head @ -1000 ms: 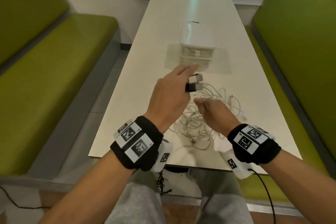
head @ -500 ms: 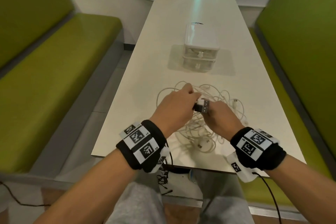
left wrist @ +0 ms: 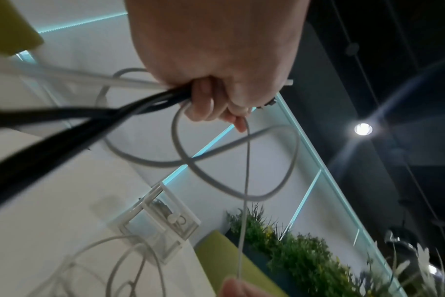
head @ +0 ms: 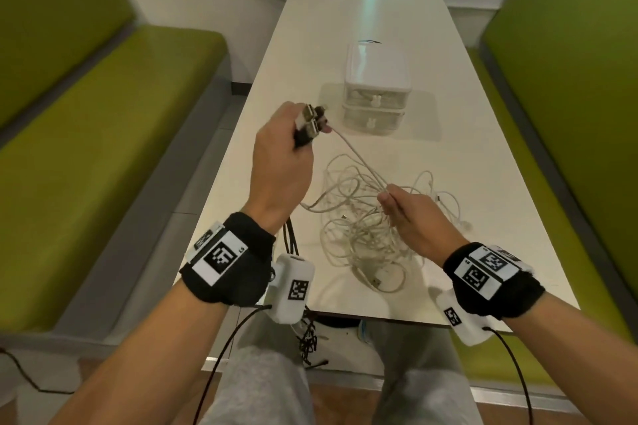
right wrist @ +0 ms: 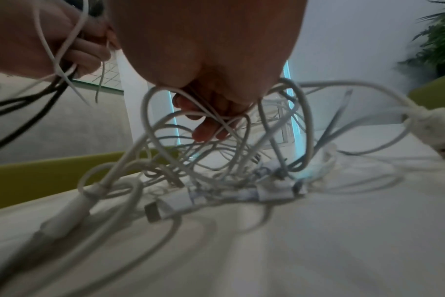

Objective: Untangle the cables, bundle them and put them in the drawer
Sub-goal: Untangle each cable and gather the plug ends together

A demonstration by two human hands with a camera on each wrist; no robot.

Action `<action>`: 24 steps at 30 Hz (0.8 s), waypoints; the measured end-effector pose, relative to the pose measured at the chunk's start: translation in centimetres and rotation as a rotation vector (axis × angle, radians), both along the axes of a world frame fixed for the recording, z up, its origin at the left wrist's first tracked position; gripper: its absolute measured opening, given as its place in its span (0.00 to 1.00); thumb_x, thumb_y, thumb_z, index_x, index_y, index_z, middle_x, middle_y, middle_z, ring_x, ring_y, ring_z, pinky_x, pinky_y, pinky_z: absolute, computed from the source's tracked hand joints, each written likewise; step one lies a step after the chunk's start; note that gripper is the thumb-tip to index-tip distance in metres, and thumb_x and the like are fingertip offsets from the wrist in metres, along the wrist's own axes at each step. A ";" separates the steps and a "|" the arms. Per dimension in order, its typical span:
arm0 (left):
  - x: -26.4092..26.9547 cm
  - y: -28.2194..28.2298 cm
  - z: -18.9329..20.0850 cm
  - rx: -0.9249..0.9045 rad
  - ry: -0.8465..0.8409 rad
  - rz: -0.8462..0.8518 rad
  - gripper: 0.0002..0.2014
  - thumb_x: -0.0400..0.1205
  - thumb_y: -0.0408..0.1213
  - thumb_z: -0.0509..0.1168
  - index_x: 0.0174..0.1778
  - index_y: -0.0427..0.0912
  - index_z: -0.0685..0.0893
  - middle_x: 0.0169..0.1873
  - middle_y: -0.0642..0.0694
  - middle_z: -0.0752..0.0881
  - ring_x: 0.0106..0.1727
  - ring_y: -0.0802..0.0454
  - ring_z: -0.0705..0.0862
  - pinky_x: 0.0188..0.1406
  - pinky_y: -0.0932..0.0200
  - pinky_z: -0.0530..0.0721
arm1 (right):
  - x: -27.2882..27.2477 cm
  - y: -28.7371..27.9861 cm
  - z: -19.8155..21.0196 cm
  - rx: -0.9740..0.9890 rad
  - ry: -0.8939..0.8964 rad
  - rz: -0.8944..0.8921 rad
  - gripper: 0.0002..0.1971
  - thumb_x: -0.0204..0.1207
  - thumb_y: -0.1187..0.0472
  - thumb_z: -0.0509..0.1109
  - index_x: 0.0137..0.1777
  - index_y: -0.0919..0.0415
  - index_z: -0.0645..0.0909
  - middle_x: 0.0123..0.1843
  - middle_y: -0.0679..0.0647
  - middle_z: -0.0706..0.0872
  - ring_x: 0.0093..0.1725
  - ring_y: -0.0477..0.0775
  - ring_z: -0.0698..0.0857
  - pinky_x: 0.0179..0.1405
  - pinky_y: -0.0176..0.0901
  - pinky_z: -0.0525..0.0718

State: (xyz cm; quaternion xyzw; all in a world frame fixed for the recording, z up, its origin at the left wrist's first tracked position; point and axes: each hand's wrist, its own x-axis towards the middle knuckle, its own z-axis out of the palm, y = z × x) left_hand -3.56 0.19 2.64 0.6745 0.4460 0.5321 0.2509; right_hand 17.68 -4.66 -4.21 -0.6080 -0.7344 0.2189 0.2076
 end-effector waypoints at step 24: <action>-1.1 0.4 1.1 0.080 0.252 -0.038 0.12 0.75 0.26 0.53 0.37 0.46 0.77 0.40 0.45 0.87 0.46 0.41 0.86 0.44 0.42 0.84 | 0.5 0.1 -0.4 0.012 -0.004 -0.025 0.21 0.85 0.39 0.46 0.41 0.53 0.67 0.29 0.48 0.77 0.30 0.47 0.76 0.32 0.46 0.72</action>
